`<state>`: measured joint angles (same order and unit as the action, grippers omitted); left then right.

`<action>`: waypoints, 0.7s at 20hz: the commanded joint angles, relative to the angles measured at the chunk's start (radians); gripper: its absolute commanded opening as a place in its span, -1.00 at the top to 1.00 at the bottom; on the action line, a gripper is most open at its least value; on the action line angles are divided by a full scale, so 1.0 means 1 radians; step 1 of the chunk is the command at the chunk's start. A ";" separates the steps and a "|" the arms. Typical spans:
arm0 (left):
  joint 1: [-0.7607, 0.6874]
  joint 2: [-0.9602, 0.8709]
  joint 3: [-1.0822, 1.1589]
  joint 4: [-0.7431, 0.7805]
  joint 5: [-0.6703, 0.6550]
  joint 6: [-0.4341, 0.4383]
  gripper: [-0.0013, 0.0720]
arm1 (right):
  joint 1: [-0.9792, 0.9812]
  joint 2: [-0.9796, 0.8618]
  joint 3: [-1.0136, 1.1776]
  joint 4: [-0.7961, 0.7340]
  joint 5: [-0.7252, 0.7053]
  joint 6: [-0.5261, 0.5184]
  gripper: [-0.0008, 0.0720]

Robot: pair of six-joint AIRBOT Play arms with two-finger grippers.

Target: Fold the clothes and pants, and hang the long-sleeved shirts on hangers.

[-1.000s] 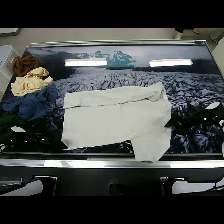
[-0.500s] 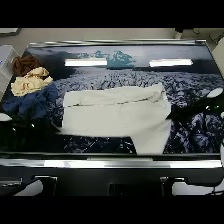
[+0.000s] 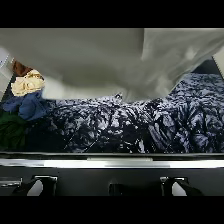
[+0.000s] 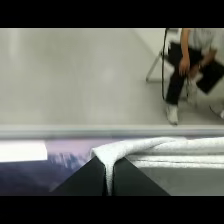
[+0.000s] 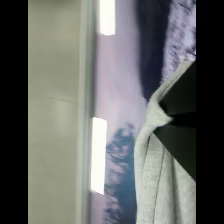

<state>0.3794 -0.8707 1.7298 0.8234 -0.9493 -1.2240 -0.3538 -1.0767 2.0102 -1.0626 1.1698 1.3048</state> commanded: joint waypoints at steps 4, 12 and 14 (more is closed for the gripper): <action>0.000 0.228 0.121 -0.004 0.130 -0.026 0.91 | 0.001 0.314 0.066 -0.114 -0.106 0.118 0.86; 0.000 0.213 0.120 -0.003 0.080 -0.104 0.91 | 0.001 0.338 0.066 -0.172 -0.095 0.210 0.86; -0.001 0.124 0.117 -0.002 -0.087 -0.105 0.91 | 0.001 0.257 0.065 -0.154 0.027 0.210 0.86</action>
<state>0.3794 -0.6739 1.8481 0.8200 -0.8814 -1.3151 -0.3531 -0.7570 2.0758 -1.2194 1.0901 1.4937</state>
